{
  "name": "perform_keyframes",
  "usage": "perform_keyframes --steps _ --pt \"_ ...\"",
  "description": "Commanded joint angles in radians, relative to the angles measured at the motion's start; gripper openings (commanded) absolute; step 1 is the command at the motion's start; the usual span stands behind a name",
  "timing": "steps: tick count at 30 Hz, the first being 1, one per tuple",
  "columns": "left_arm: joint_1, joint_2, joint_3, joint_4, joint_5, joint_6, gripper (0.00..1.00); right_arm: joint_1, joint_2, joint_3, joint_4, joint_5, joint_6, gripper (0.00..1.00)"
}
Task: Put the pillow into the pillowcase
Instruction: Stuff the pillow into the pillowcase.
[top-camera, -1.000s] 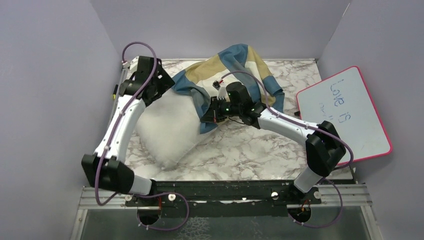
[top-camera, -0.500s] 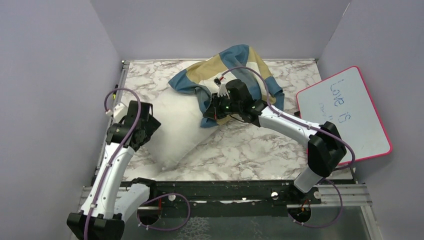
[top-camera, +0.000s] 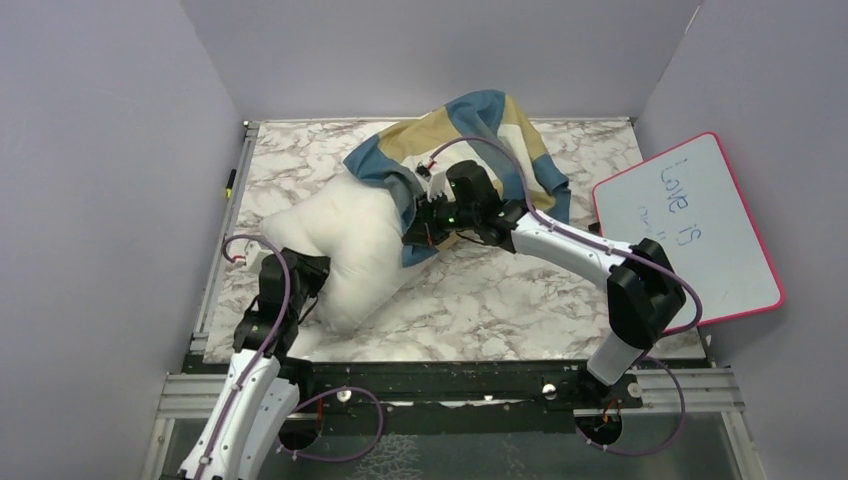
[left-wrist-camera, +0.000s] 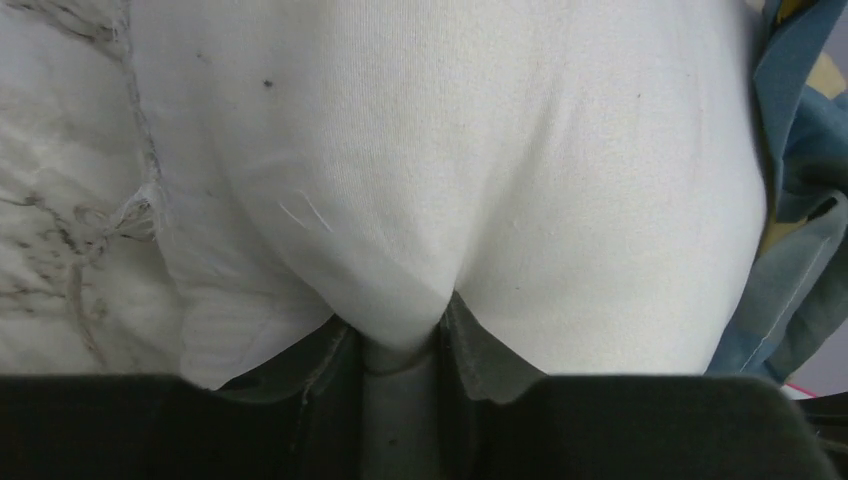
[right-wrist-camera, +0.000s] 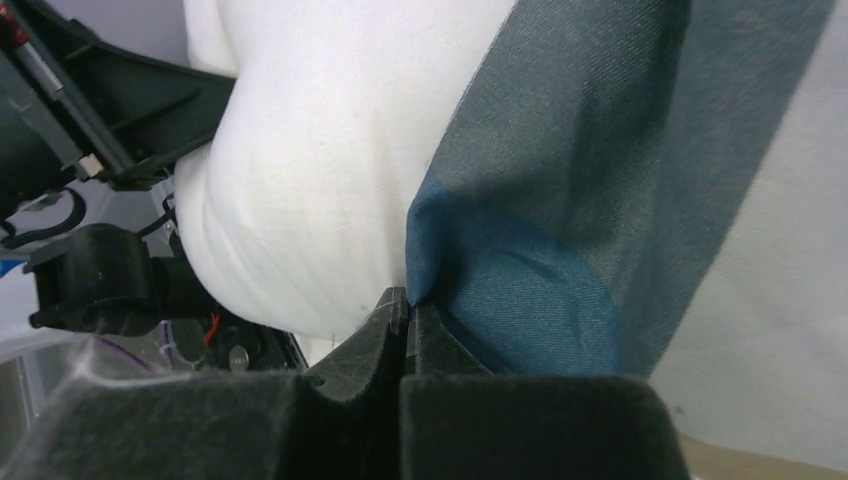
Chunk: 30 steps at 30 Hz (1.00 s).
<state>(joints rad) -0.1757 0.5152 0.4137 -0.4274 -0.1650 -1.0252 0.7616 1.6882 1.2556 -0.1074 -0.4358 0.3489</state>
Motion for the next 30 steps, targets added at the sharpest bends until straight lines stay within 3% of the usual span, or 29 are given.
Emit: perform_keyframes --steps 1,5,11,14,17,20,23,27,30 --pt "-0.013 0.137 -0.068 0.362 0.163 -0.073 0.25 0.046 -0.032 0.010 0.000 -0.105 -0.018 0.00" --pt "-0.069 0.271 -0.002 0.409 0.158 -0.042 0.21 0.115 -0.008 0.043 0.004 -0.169 -0.077 0.00" --pt "-0.213 0.305 -0.011 0.485 0.015 -0.092 0.18 0.212 0.120 0.055 0.031 -0.242 -0.097 0.00" --pt "-0.269 0.341 -0.011 0.488 -0.041 -0.109 0.18 0.228 0.087 -0.001 0.002 -0.141 -0.092 0.02" --pt "-0.274 0.341 -0.003 0.471 -0.070 -0.088 0.21 0.228 -0.005 -0.052 -0.052 0.094 -0.077 0.12" --pt "-0.274 0.297 0.051 0.358 -0.156 -0.008 0.33 0.226 -0.100 -0.020 -0.139 0.312 -0.034 0.30" --pt "-0.274 0.242 0.114 0.213 -0.283 0.062 0.53 0.226 -0.143 0.098 -0.248 0.490 0.004 0.48" --pt "-0.265 0.190 0.164 0.156 -0.380 0.170 0.77 0.226 -0.147 0.213 -0.277 0.701 0.026 0.57" --pt "-0.239 0.207 0.204 0.212 -0.313 0.300 0.81 0.221 -0.090 0.303 -0.263 0.868 -0.002 0.67"
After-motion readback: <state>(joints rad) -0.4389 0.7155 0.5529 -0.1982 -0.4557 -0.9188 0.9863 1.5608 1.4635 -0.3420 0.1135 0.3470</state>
